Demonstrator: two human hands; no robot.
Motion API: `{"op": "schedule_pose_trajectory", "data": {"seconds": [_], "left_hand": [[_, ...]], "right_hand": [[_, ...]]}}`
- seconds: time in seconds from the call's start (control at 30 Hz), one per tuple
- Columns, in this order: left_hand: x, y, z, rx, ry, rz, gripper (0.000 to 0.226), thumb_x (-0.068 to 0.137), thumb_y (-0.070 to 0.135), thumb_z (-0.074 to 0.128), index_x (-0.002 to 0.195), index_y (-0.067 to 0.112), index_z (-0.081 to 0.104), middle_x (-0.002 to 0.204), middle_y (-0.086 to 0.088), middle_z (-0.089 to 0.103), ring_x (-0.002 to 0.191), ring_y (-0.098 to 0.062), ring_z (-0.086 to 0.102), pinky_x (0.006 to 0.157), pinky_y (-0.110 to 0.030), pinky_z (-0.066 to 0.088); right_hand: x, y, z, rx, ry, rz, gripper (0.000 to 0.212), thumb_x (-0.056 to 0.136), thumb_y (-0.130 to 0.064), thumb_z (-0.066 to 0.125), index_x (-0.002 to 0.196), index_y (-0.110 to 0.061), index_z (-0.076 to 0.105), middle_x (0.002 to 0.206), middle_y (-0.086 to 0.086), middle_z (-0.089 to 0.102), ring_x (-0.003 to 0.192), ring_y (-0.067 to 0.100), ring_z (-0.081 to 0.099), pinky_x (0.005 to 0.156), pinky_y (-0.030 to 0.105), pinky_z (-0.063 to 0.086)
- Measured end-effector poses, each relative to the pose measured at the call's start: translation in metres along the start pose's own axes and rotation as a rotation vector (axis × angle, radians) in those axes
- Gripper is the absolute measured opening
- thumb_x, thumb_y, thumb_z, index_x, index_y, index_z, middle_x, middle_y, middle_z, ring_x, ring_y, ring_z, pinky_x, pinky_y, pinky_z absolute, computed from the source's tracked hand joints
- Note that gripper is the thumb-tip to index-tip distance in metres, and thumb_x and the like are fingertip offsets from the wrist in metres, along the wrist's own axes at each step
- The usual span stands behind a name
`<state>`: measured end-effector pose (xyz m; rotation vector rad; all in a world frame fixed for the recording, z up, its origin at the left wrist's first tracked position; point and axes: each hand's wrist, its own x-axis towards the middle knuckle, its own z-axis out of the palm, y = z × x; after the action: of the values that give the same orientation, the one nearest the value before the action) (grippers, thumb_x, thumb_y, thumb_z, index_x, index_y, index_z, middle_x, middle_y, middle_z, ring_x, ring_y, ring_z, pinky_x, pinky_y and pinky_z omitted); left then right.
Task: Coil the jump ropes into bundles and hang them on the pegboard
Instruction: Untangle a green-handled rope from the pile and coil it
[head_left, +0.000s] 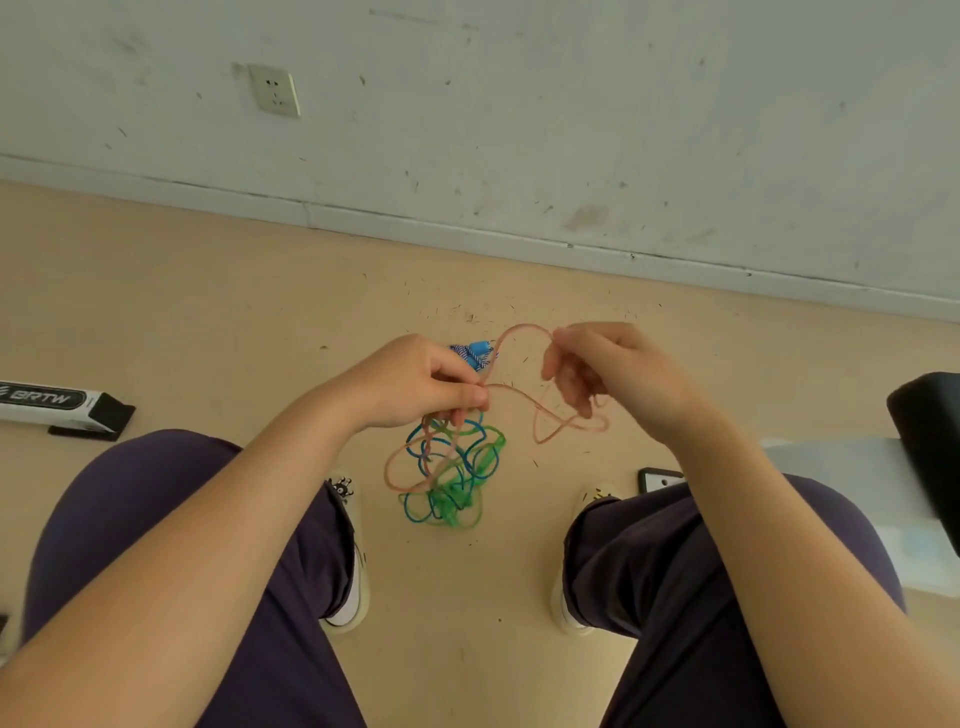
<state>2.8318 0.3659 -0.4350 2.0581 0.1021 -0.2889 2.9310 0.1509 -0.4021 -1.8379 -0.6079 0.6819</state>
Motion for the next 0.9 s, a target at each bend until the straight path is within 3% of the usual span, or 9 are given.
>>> {"op": "schedule_pose_trajectory", "data": {"seconds": [0.1, 0.2, 0.3, 0.37, 0.47, 0.57, 0.67, 0.73, 0.9], "left_hand": [[0.005, -0.001, 0.007, -0.024, 0.026, 0.02, 0.008, 0.089, 0.027, 0.073, 0.084, 0.025, 0.079, 0.059, 0.009, 0.068, 0.056, -0.001, 0.056, 0.058, -0.015, 0.044], [0.007, -0.002, 0.008, -0.023, 0.039, 0.017, 0.009, 0.089, 0.028, 0.073, 0.082, 0.03, 0.078, 0.056, 0.011, 0.065, 0.054, 0.0, 0.054, 0.055, -0.014, 0.041], [0.008, -0.004, 0.007, -0.057, 0.032, 0.007, 0.015, 0.09, 0.025, 0.072, 0.078, 0.03, 0.077, 0.054, 0.01, 0.061, 0.051, -0.004, 0.052, 0.056, -0.017, 0.043], [0.008, -0.003, 0.008, -0.028, 0.007, 0.017, 0.016, 0.092, 0.028, 0.071, 0.077, 0.028, 0.078, 0.053, 0.01, 0.057, 0.052, -0.007, 0.048, 0.055, -0.021, 0.04], [0.005, 0.002, 0.012, -0.044, -0.045, 0.067, 0.02, 0.092, 0.031, 0.069, 0.073, 0.034, 0.077, 0.055, 0.01, 0.055, 0.054, -0.007, 0.046, 0.054, -0.022, 0.038], [0.004, 0.006, 0.011, -0.12, -0.046, 0.092, 0.024, 0.094, 0.021, 0.067, 0.075, 0.032, 0.077, 0.06, 0.009, 0.06, 0.053, -0.005, 0.047, 0.054, -0.016, 0.041], [0.002, 0.006, 0.003, -0.095, -0.115, 0.072, 0.007, 0.091, 0.027, 0.07, 0.09, 0.025, 0.077, 0.076, 0.009, 0.07, 0.059, -0.007, 0.053, 0.062, -0.017, 0.047], [0.001, 0.001, -0.001, -0.05, -0.189, 0.005, 0.011, 0.091, 0.021, 0.071, 0.098, 0.027, 0.077, 0.091, 0.005, 0.075, 0.068, -0.008, 0.063, 0.072, -0.021, 0.053], [0.0, -0.005, -0.005, 0.158, -0.222, -0.116, 0.019, 0.098, 0.031, 0.062, 0.086, 0.021, 0.074, 0.085, 0.005, 0.074, 0.069, -0.01, 0.064, 0.077, -0.026, 0.05]], "right_hand": [[0.002, -0.001, 0.013, 0.021, -0.096, 0.08, 0.059, 0.104, -0.044, 0.035, 0.088, 0.002, 0.069, 0.069, 0.022, 0.063, 0.057, 0.03, 0.056, 0.057, 0.033, 0.048], [0.005, 0.002, 0.016, 0.044, -0.075, 0.077, 0.063, 0.103, -0.05, 0.032, 0.096, 0.001, 0.069, 0.078, 0.017, 0.067, 0.07, 0.029, 0.063, 0.072, 0.043, 0.054], [0.008, 0.007, 0.011, 0.059, 0.038, 0.015, 0.042, 0.101, -0.041, 0.047, 0.103, -0.004, 0.067, 0.089, 0.012, 0.068, 0.08, 0.025, 0.066, 0.083, 0.047, 0.055], [0.008, 0.008, 0.01, -0.057, 0.027, -0.048, 0.026, 0.094, -0.033, 0.063, 0.104, -0.01, 0.068, 0.097, 0.006, 0.072, 0.091, 0.017, 0.068, 0.085, 0.035, 0.055], [0.004, 0.01, 0.018, -0.127, -0.178, -0.037, 0.029, 0.084, -0.027, 0.075, 0.106, -0.01, 0.067, 0.097, 0.005, 0.074, 0.087, 0.009, 0.068, 0.079, 0.02, 0.052], [0.003, 0.009, 0.026, -0.196, -0.284, 0.044, 0.034, 0.084, -0.037, 0.074, 0.103, -0.012, 0.061, 0.067, -0.002, 0.063, 0.061, 0.011, 0.055, 0.061, 0.022, 0.044], [0.007, 0.009, 0.022, -0.328, -0.204, 0.095, 0.034, 0.083, -0.048, 0.072, 0.091, -0.016, 0.063, 0.047, -0.018, 0.048, 0.043, 0.001, 0.04, 0.046, 0.013, 0.031], [0.006, 0.008, 0.017, -0.386, -0.198, 0.069, 0.029, 0.082, -0.043, 0.075, 0.082, -0.015, 0.066, 0.04, -0.018, 0.042, 0.038, 0.001, 0.037, 0.041, 0.009, 0.024], [0.002, 0.003, -0.001, -0.065, 0.028, -0.026, 0.022, 0.088, -0.028, 0.071, 0.073, -0.012, 0.066, 0.047, -0.009, 0.036, 0.045, 0.01, 0.026, 0.045, 0.022, 0.023]]}}
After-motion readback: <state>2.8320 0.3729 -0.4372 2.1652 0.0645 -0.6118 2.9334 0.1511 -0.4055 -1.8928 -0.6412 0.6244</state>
